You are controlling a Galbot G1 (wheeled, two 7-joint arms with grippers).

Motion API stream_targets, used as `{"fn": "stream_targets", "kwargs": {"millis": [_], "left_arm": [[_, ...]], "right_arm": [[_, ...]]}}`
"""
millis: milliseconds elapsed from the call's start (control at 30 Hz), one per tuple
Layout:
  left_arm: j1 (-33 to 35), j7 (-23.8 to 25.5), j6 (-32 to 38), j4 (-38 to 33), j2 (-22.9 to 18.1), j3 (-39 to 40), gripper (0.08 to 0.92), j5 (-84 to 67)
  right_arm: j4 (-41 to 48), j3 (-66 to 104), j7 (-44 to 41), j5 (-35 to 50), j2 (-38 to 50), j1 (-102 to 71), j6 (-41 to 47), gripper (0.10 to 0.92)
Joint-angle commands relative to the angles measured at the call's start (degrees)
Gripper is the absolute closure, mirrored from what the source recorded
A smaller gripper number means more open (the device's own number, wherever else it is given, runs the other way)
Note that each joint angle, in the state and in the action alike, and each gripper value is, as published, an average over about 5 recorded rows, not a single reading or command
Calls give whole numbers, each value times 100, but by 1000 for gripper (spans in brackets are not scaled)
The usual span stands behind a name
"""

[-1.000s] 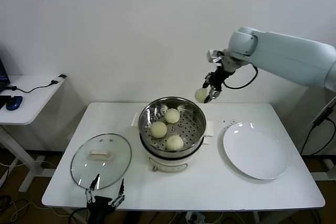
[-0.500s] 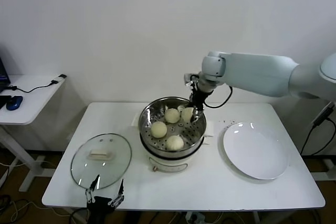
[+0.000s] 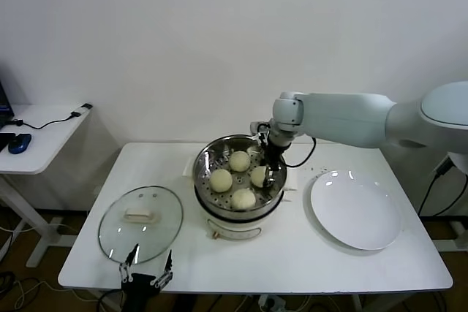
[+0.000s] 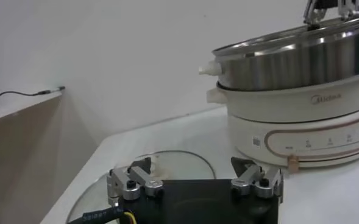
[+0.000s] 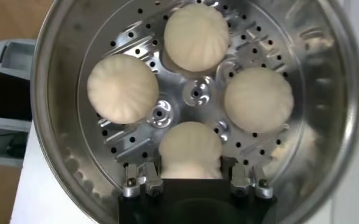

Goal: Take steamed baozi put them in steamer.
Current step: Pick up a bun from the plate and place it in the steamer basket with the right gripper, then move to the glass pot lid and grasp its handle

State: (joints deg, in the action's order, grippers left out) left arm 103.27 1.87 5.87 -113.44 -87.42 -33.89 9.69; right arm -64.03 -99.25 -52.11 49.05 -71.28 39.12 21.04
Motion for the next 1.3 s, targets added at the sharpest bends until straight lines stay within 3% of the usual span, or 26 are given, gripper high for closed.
{"fn": "stream_targets", "kwargs": {"millis": [33,167,267,600,933,1133,1300], "left_arm": [[-21,-2,-4,26,-8,1,177,6],[-5,-2,2,20,3,-10,177,10],[-13,-1,-8,-1,4,-13,177,21],[-12,-1,-4,-42,31,-12,177,56],[-25,9,-37,-148,44,-134,177,95],[-148,20,-119,-267,-27,-213,177,269],[-373,24,-256,-407,-107,-274,177,434]], "right_arm": [[-41,-8,123,67,-58,-99,29,348],[-49,38,71,70,14,-6,18,243],[-94,108,37,79,146,86,3,209],[-501,655,-32,28,1107,710,-618,203],[-1561,1947,1648,348,3018,183,-1760,203],[-2266,4238,2939,237,4137,-1998,-2172,203],[-2653,6285,3528,75,4504,-3887,-2356,203]]}}
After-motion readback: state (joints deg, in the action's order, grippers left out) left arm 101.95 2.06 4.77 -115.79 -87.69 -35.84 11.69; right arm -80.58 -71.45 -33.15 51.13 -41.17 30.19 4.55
